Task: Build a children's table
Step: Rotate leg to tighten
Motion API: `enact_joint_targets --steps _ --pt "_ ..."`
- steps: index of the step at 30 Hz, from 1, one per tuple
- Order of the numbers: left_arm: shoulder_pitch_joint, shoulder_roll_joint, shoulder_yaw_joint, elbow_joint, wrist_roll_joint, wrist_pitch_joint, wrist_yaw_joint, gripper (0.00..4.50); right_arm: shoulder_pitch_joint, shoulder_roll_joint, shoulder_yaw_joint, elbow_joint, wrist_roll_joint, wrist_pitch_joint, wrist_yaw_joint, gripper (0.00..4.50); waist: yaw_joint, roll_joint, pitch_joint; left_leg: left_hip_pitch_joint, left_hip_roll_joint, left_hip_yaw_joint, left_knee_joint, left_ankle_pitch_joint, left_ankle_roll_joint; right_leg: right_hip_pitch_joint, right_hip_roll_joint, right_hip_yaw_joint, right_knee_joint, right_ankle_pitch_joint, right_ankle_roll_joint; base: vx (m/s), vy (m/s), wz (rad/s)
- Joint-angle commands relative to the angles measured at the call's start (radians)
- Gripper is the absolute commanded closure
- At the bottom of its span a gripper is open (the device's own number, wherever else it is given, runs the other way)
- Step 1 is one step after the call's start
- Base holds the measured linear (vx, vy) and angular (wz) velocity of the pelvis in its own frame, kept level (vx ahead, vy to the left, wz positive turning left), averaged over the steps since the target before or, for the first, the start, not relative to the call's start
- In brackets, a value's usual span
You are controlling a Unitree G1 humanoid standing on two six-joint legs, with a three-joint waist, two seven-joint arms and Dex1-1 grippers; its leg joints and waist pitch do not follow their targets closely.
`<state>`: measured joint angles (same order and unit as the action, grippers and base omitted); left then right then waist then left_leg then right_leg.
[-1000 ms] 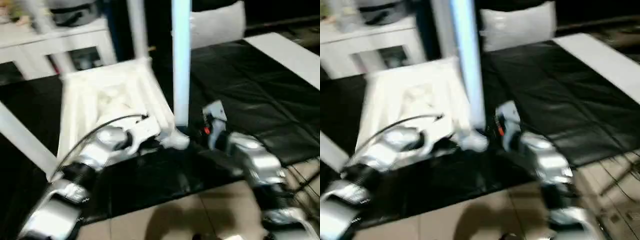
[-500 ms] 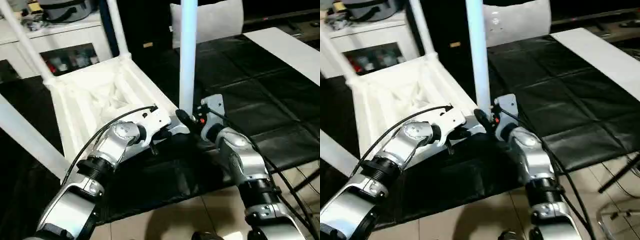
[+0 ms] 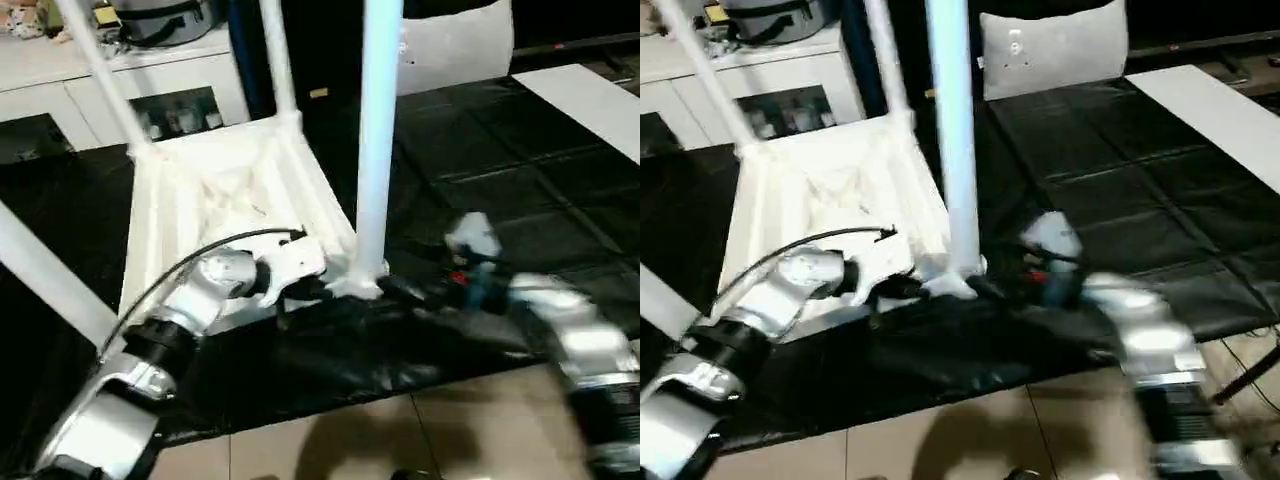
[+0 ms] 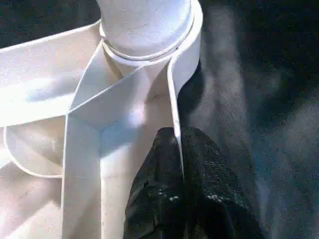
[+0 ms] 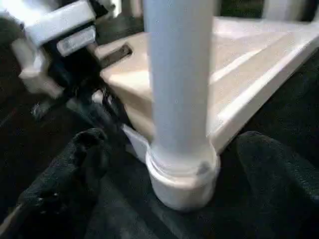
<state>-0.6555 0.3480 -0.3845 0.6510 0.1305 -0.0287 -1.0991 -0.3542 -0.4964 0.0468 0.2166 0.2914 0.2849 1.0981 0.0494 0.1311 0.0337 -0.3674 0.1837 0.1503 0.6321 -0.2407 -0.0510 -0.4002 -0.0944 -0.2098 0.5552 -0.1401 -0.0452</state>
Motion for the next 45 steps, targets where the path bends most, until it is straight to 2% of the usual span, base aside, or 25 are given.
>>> enact_joint_targets --steps 1,3,4,8,9,10,13,14,15,18,19,20,22,25,27,30,32,33,34,38,41,43,44,45 --pt "0.014 0.02 -0.058 -0.034 0.017 -0.075 -0.088 4.5 -0.029 -0.011 0.025 -0.024 0.019 0.012 0.069 0.05 0.007 -0.016 -0.073 -0.006 0.044 -0.019 -0.065 -0.067 0.133 0.072 -0.074 0.066 -0.07 -0.317 0.002 0.0 0.0 0.0" --pt "0.021 0.027 -0.068 -0.047 0.013 -0.077 -0.121 4.5 -0.041 -0.019 0.035 -0.012 0.014 0.005 0.083 0.05 0.017 -0.018 -0.073 -0.002 0.048 -0.017 -0.067 -0.067 0.124 0.069 -0.075 0.065 -0.07 -0.334 -0.003 0.0 0.0 0.0" --pt "0.027 0.033 -0.075 -0.062 0.008 -0.079 -0.142 4.5 -0.048 -0.022 0.045 -0.005 0.008 0.0 0.094 0.05 0.021 -0.025 -0.073 -0.002 0.049 -0.017 -0.068 -0.065 0.122 0.068 -0.074 0.066 -0.071 -0.339 -0.004 0.0 0.0 0.0" --pt "0.044 0.052 -0.091 -0.097 -0.007 -0.101 -0.193 4.5 -0.069 -0.028 0.085 0.018 -0.013 -0.019 0.13 0.05 0.034 -0.02 -0.074 0.001 0.054 -0.017 -0.068 -0.065 0.118 0.065 -0.078 0.069 -0.066 -0.345 -0.011 0.0 0.0 0.0" --pt "0.045 0.053 -0.091 -0.096 -0.007 -0.105 -0.194 4.5 -0.071 -0.027 0.09 0.021 -0.017 -0.024 0.133 0.05 0.042 -0.02 -0.074 0.005 0.055 -0.015 -0.067 -0.057 0.116 0.06 -0.078 0.072 -0.066 -0.337 -0.017 0.0 0.0 0.0" --pt "0.046 0.058 -0.091 -0.093 -0.004 -0.12 -0.202 4.5 -0.076 -0.02 0.101 0.027 -0.017 -0.027 0.151 0.05 0.047 -0.02 -0.074 0.003 0.055 -0.015 -0.067 -0.053 0.115 0.062 -0.078 0.073 -0.065 -0.328 -0.022 0.0 0.0 0.0" --pt "0.052 0.066 -0.09 -0.097 -0.007 -0.129 -0.219 4.5 -0.077 -0.013 0.112 0.02 0.006 0.004 0.191 0.05 0.057 -0.02 -0.076 0.001 0.059 -0.017 -0.068 -0.048 0.117 0.064 -0.079 0.073 -0.059 -0.311 -0.022 0.0 0.0 0.0" --pt "0.055 0.069 -0.09 -0.102 -0.008 -0.129 -0.223 4.5 -0.078 -0.01 0.114 0.018 0.013 0.011 0.198 0.31 0.059 -0.022 -0.077 0.0 0.058 -0.017 -0.067 -0.047 0.117 0.065 -0.079 0.073 -0.059 -0.305 -0.023 0.0 0.0 0.0" --pt "0.062 0.075 -0.094 -0.115 -0.01 -0.125 -0.237 4.5 -0.079 -0.007 0.119 0.019 0.024 0.022 0.209 0.31 0.06 -0.022 -0.076 0.0 0.059 -0.017 -0.068 -0.048 0.117 0.065 -0.08 0.074 -0.059 -0.308 -0.023 0.0 0.0 0.0" --pt "0.066 0.079 -0.096 -0.126 -0.011 -0.122 -0.246 4.5 -0.083 -0.006 0.127 0.023 0.03 0.027 0.222 0.44 0.06 -0.022 -0.075 0.0 0.058 -0.016 -0.069 -0.052 0.111 0.064 -0.08 0.073 -0.062 -0.33 -0.017 0.0 0.0 0.0" --pt "0.066 0.081 -0.097 -0.129 -0.013 -0.121 -0.248 4.5 -0.084 -0.006 0.13 0.026 0.03 0.025 0.224 0.68 0.06 -0.023 -0.073 0.001 0.056 -0.014 -0.069 -0.059 0.106 0.063 -0.078 0.072 -0.065 -0.347 -0.011 0.0 0.0 0.0" --pt "0.066 0.082 -0.098 -0.129 -0.014 -0.122 -0.249 4.5 -0.086 -0.005 0.133 0.03 0.032 0.027 0.228 0.68 0.06 -0.026 -0.073 0.0 0.056 -0.014 -0.07 -0.061 0.105 0.063 -0.078 0.072 -0.066 -0.352 -0.009 0.0 0.0 0.0" --pt "0.064 0.085 -0.097 -0.124 -0.012 -0.131 -0.247 4.5 -0.095 0.002 0.138 0.05 0.024 0.019 0.234 0.76 0.06 -0.024 -0.073 0.001 0.055 -0.015 -0.07 -0.066 0.1 0.063 -0.078 0.071 -0.067 -0.362 -0.003 0.0 0.0 0.0" --pt "0.063 0.086 -0.097 -0.121 -0.009 -0.136 -0.247 4.5 -0.1 0.007 0.14 0.06 0.024 0.024 0.243 1.18 0.059 -0.024 -0.074 0.0 0.055 -0.014 -0.07 -0.061 0.1 0.063 -0.078 0.071 -0.067 -0.356 -0.004 0.0 0.0 0.0" --pt "0.064 0.087 -0.096 -0.122 -0.008 -0.136 -0.247 4.5 -0.101 0.008 0.142 0.061 0.025 0.026 0.245 1.21 0.06 -0.025 -0.075 0.0 0.054 -0.014 -0.069 -0.055 0.102 0.063 -0.077 0.071 -0.065 -0.349 -0.004 0.0 0.0 0.0" --pt "0.069 0.087 -0.098 -0.125 -0.007 -0.135 -0.243 4.5 -0.102 0.018 0.148 0.066 0.026 0.03 0.244 1.52 0.059 -0.028 -0.074 0.0 0.057 -0.014 -0.07 -0.053 0.104 0.063 -0.078 0.072 -0.064 -0.35 -0.005 0.0 0.0 0.0" --pt "0.071 0.083 -0.094 -0.12 -0.005 -0.133 -0.222 4.5 -0.106 0.031 0.153 0.07 0.026 0.033 0.241 1.63 0.059 -0.024 -0.074 0.001 0.054 -0.013 -0.069 -0.058 0.1 0.062 -0.078 0.071 -0.067 -0.363 -0.004 0.0 0.0 0.0" --pt "0.071 0.083 -0.094 -0.12 -0.005 -0.133 -0.221 4.5 -0.106 0.031 0.153 0.07 0.026 0.033 0.241 1.63 0.059 -0.026 -0.074 0.0 0.054 -0.013 -0.069 -0.057 0.1 0.062 -0.078 0.072 -0.067 -0.362 -0.002 0.0 0.0 0.0" --pt "0.071 0.08 -0.094 -0.115 -0.004 -0.132 -0.218 4.5 -0.106 0.039 0.161 0.066 0.025 0.035 0.243 1.82 0.058 -0.023 -0.072 0.0 0.054 -0.013 -0.07 -0.061 0.099 0.062 -0.077 0.07 -0.069 -0.368 0.0 0.0 0.0 0.0" --pt "0.07 0.074 -0.092 -0.107 -0.007 -0.129 -0.216 4.5 -0.105 0.049 0.168 0.059 0.027 0.039 0.246 2.07 0.058 -0.025 -0.074 0.002 0.055 -0.014 -0.07 -0.058 0.095 0.062 -0.078 0.072 -0.068 -0.359 0.003 0.0 0.0 0.0" --pt "0.067 0.057 -0.078 -0.097 -0.003 -0.084 -0.169 4.5 -0.096 0.064 0.177 0.043 0.01 0.048 0.206 2.34 0.056 -0.024 -0.073 0.001 0.055 -0.014 -0.07 -0.055 0.095 0.062 -0.078 0.072 -0.067 -0.353 0.0 0.0 0.0 0.0" --pt "0.059 0.029 -0.056 -0.094 -0.013 -0.009 -0.122 4.5 -0.093 0.093 0.169 0.039 -0.016 0.072 0.109 2.42 0.054 -0.023 -0.069 0.005 0.053 -0.012 -0.071 -0.076 0.084 0.06 -0.077 0.069 -0.076 -0.391 0.005 0.0 0.0 0.0" --pt "0.055 0.016 -0.046 -0.094 -0.018 0.022 -0.101 4.5 -0.093 0.108 0.163 0.042 -0.031 0.081 0.059 2.43 0.049 -0.026 -0.063 0.006 0.049 -0.01 -0.073 -0.095 0.068 0.061 -0.076 0.066 -0.082 -0.431 0.017 0.0 0.0 0.0" --pt "0.054 0.015 -0.045 -0.093 -0.018 0.024 -0.099 4.5 -0.093 0.11 0.162 0.042 -0.032 0.081 0.055 2.46 0.045 -0.025 -0.06 0.01 0.046 -0.009 -0.074 -0.114 0.059 0.059 -0.076 0.063 -0.09 -0.465 0.025 0.0 0.0 0.0"
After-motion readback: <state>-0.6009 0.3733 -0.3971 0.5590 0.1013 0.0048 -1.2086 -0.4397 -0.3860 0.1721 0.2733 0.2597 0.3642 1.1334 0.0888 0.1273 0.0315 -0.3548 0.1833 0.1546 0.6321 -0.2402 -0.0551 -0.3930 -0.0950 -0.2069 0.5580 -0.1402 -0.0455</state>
